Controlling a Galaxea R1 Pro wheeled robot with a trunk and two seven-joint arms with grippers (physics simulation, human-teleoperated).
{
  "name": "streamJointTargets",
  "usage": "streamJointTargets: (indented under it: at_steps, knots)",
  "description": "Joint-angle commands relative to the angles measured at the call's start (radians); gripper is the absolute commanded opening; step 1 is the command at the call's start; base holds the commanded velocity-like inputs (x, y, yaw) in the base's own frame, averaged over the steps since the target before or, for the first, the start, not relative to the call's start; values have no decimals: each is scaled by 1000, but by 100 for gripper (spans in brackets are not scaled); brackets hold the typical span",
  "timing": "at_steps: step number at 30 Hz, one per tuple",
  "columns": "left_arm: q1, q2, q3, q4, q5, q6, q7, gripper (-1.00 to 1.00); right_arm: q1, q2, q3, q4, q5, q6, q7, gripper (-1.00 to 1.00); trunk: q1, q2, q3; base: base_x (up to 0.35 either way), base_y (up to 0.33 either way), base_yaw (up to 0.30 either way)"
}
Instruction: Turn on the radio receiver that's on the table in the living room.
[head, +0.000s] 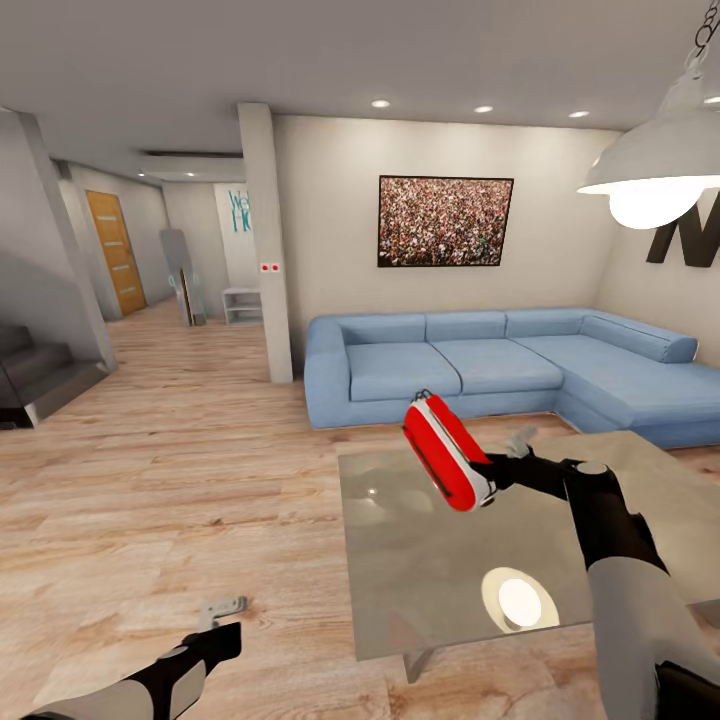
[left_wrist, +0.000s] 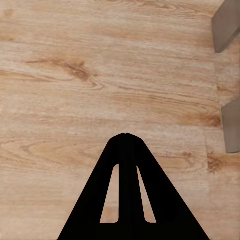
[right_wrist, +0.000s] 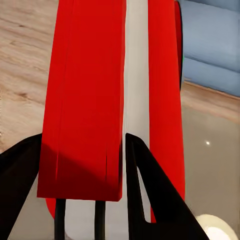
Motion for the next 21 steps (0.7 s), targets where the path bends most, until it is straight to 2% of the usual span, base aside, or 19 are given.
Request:
streamJointTargets:
  at_steps: [1, 3, 6, 9, 12, 14, 15, 17, 21]
  knots:
    - [0, 0, 0, 0, 0, 0, -1, -100, 0, 1, -2, -1, -7, 15, -1, -100, 0, 0, 0, 0, 0, 0]
    - [0, -3, 0, 0, 2, 0, 0, -100, 0, 2, 2, -1, -2, 50, -4, -100, 0, 0, 0, 0, 0, 0]
    - [0, -8, -1, 1, 3, 1, -4, -100, 0, 3, 8, -2, 14, 155, -7, -100, 0, 0, 0, 0, 0, 0]
    - [0, -9, 0, 1, 4, 3, -6, -100, 0, 4, 9, -4, 50, 282, -7, -100, 0, 0, 0, 0, 0, 0]
    - [0, -10, 0, 1, 3, 3, -6, -100, 0, 5, 13, -5, 75, 327, -7, -100, 0, 0, 0, 0, 0, 0]
    - [0, -10, 0, 1, 3, 3, -4, -100, -1, 10, 55, -5, 97, 364, -7, -100, 0, 0, 0, 0, 0, 0]
    - [0, -10, 0, 1, 3, 3, -4, -100, 0, 11, 90, -5, 101, 392, -7, -100, 0, 0, 0, 0, 0, 0]
    - [0, -9, 0, 1, 2, 3, -5, -100, 0, 12, 130, -5, 103, 446, -7, -100, 0, 0, 0, 0, 0, 0]
    - [0, -8, 0, 1, 1, 3, -4, -100, 0, 13, 161, -5, 103, 513, -7, -100, 0, 0, 0, 0, 0, 0]
